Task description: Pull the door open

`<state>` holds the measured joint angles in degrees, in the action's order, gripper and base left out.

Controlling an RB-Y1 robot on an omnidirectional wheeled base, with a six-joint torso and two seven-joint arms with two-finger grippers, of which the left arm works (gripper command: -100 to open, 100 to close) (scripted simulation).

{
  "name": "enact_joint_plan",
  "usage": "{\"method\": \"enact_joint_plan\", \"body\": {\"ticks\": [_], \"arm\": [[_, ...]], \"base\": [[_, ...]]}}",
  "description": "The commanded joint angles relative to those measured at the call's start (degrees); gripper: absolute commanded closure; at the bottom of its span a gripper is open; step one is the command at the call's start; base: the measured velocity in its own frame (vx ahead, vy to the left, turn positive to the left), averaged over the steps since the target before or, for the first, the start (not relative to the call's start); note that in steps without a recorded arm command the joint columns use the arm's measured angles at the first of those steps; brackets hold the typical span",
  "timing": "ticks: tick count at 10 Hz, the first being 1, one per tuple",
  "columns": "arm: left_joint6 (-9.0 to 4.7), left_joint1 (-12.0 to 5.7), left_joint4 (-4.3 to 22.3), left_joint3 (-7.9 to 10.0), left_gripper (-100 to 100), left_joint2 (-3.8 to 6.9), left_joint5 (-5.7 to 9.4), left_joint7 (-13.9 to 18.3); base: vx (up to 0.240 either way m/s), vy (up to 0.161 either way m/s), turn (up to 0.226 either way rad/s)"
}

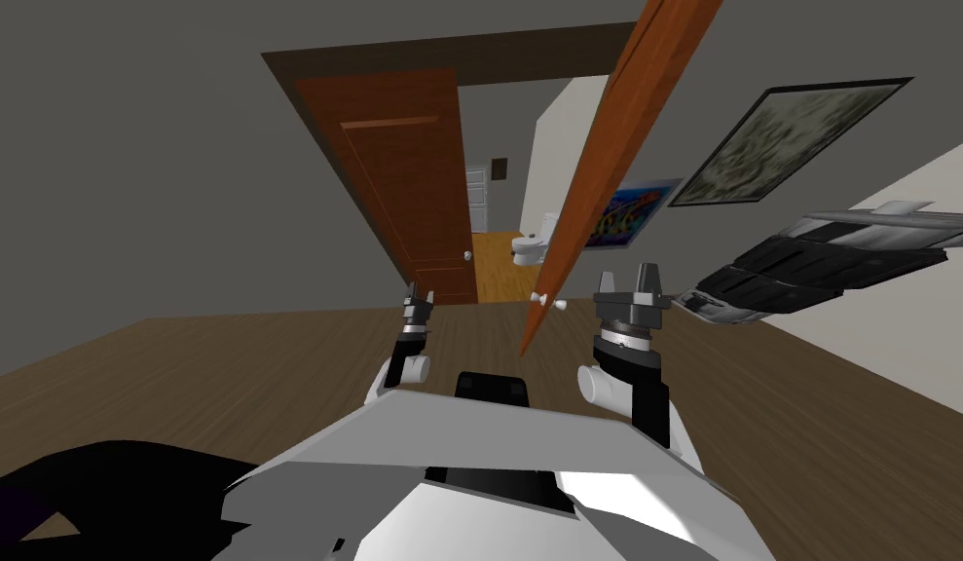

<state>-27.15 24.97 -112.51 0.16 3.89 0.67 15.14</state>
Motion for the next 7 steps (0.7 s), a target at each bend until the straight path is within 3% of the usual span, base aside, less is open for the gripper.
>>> {"method": "enact_joint_plan", "body": {"ticks": [1,7], "arm": [[-0.45,-1.05,2.0,-0.13,-100,0.15,0.73,1.6],[-3.18,-5.33,11.2,-0.66,-100,0.64,3.84,7.7]], "base": [[0.094,0.030,0.006],[0.095,0.029,0.006]]}}
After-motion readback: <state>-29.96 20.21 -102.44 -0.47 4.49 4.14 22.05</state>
